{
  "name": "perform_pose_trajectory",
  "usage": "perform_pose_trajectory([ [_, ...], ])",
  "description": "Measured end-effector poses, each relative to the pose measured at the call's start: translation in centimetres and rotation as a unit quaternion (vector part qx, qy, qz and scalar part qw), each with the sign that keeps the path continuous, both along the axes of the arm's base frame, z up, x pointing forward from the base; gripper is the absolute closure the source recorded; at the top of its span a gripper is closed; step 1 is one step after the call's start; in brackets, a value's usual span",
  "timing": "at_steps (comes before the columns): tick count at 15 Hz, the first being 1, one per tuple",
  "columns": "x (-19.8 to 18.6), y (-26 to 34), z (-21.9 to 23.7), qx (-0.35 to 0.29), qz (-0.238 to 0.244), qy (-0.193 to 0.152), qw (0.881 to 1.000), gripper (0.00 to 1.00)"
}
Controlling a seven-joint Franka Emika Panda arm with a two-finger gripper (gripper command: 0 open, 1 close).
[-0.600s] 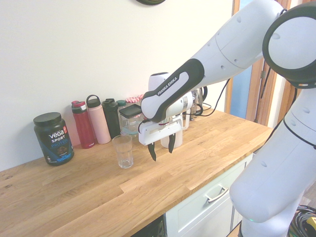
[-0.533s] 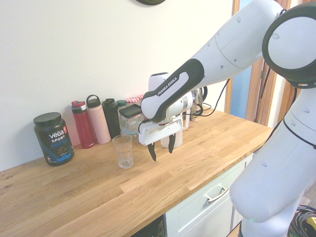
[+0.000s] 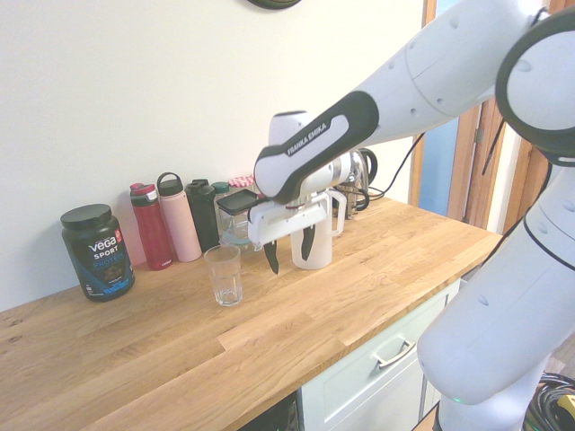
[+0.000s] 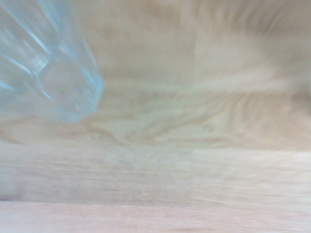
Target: Pour me some water
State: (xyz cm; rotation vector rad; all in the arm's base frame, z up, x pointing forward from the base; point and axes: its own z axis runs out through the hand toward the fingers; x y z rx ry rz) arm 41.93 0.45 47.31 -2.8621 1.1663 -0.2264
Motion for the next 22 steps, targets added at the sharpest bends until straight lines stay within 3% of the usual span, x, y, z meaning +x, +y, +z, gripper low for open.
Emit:
perform_pose_trajectory([
  [4,-0.7,-4.5,7.1,-0.011,0.048,-0.022,0.999,0.00],
  [7,-1.4,-10.3,9.5,-0.011,0.063,-0.034,0.997,0.00],
  [11,-2.2,-15.7,9.2,-0.010,0.045,-0.038,0.998,0.00],
  [17,1.3,-17.0,5.0,-0.018,0.041,-0.034,0.998,0.00],
  [18,1.7,-17.1,4.4,-0.018,0.041,-0.034,0.998,1.00],
  [22,2.7,-16.9,3.4,-0.029,0.049,-0.034,0.998,1.00],
])
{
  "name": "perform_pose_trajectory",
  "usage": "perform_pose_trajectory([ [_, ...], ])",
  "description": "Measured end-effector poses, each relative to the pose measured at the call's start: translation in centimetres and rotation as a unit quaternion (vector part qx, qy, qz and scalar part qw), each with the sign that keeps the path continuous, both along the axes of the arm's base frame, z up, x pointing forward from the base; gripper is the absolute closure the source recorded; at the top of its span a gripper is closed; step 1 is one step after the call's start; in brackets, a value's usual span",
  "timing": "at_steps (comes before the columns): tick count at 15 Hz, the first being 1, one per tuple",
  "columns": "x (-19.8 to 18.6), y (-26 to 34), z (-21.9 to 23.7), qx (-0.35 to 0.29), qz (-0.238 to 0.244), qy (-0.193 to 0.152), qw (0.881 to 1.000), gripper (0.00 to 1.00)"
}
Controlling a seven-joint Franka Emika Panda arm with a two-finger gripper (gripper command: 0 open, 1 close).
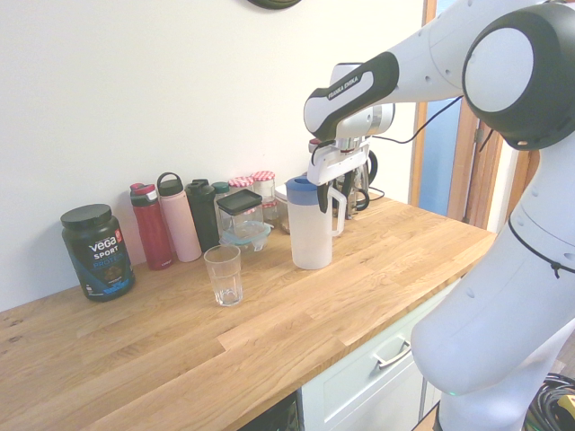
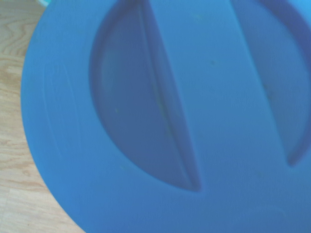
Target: Pour me some water
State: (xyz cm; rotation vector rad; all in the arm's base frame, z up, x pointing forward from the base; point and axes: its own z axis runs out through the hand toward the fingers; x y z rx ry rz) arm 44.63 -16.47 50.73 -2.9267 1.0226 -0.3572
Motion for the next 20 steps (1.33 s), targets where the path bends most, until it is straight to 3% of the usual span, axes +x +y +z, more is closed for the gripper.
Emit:
perform_pose_trajectory([
  [20,-0.02,0.02,-0.01,-0.008,0.004,0.006,1.000,1.00],
])
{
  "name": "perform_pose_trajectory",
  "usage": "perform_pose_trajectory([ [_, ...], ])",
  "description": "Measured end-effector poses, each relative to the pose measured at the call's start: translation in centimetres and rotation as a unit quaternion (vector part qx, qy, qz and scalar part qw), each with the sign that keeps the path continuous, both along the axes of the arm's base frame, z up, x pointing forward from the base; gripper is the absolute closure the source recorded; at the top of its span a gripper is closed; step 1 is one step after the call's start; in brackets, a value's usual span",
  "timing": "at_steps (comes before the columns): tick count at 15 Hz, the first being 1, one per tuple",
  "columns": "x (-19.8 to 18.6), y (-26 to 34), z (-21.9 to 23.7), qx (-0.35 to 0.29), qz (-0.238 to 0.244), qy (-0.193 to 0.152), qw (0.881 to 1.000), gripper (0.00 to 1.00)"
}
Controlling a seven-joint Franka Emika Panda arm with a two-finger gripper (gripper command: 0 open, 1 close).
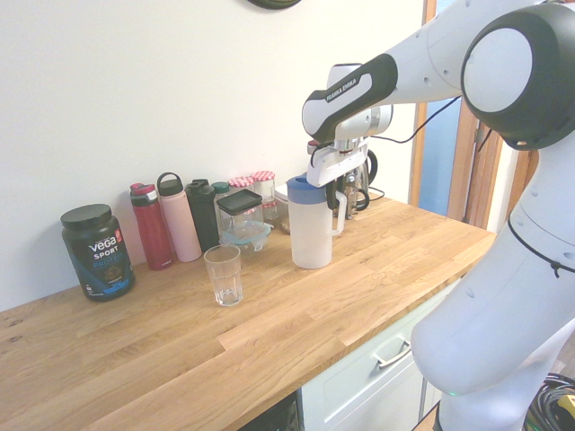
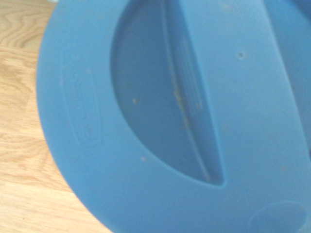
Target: Pour me some water
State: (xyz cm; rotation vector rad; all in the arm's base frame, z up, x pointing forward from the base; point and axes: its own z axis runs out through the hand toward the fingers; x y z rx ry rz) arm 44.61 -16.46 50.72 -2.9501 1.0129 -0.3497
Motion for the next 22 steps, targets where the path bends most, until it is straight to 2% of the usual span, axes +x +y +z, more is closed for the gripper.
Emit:
perform_pose_trajectory([
  [4,0.0,-0.2,0.6,-0.001,-0.002,-0.004,1.000,1.00],
  [7,0.2,0.3,3.0,-0.011,0.008,-0.014,1.000,1.00],
  [10,1.1,3.3,6.4,-0.032,0.044,-0.018,0.998,1.00],
  [12,1.8,6.9,7.6,-0.061,0.092,-0.002,0.994,1.00],
  [15,2.2,12.7,8.4,-0.108,0.166,0.027,0.980,1.00],
  [18,1.8,18.1,7.4,-0.149,0.231,0.071,0.959,1.00],
  [22,1.7,21.9,5.3,-0.206,0.283,0.118,0.929,1.00],
])
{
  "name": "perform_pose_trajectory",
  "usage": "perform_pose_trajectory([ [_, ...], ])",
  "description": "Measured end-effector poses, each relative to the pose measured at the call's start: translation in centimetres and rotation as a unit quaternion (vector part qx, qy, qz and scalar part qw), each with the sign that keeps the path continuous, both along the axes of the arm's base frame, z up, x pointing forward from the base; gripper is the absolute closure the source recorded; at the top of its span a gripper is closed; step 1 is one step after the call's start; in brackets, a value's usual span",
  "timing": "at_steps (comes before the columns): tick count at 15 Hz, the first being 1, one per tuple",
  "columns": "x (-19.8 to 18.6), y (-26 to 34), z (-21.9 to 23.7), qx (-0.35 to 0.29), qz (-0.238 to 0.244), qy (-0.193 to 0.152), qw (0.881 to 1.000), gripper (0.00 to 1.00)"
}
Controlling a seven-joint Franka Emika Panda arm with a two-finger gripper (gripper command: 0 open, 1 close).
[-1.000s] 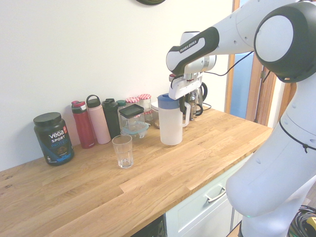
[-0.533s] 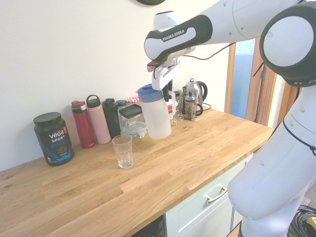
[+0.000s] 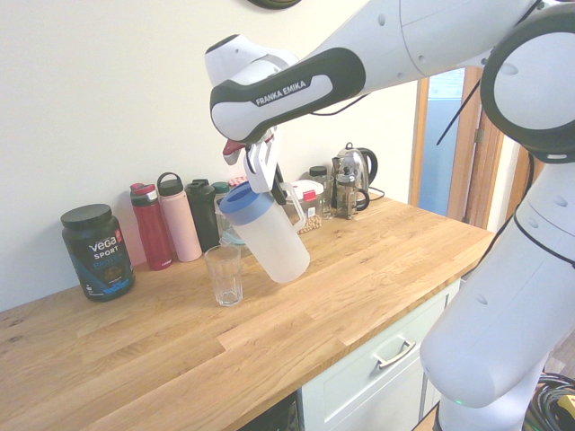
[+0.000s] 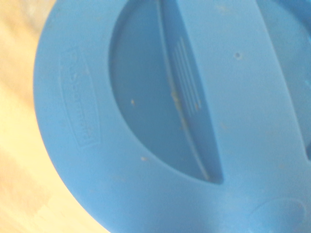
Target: Pour me some water
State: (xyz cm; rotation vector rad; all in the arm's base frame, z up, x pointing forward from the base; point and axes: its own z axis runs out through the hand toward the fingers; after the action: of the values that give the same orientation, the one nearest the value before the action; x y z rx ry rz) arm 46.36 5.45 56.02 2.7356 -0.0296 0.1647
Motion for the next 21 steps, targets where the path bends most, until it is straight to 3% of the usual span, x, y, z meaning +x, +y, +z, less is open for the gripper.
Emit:
perform_pose_trajectory([
  [10,2.2,3.6,-0.4,-0.103,0.053,0.065,0.991,1.00],
  [21,2.5,4.4,-2.1,-0.166,0.079,0.099,0.978,1.00],
])
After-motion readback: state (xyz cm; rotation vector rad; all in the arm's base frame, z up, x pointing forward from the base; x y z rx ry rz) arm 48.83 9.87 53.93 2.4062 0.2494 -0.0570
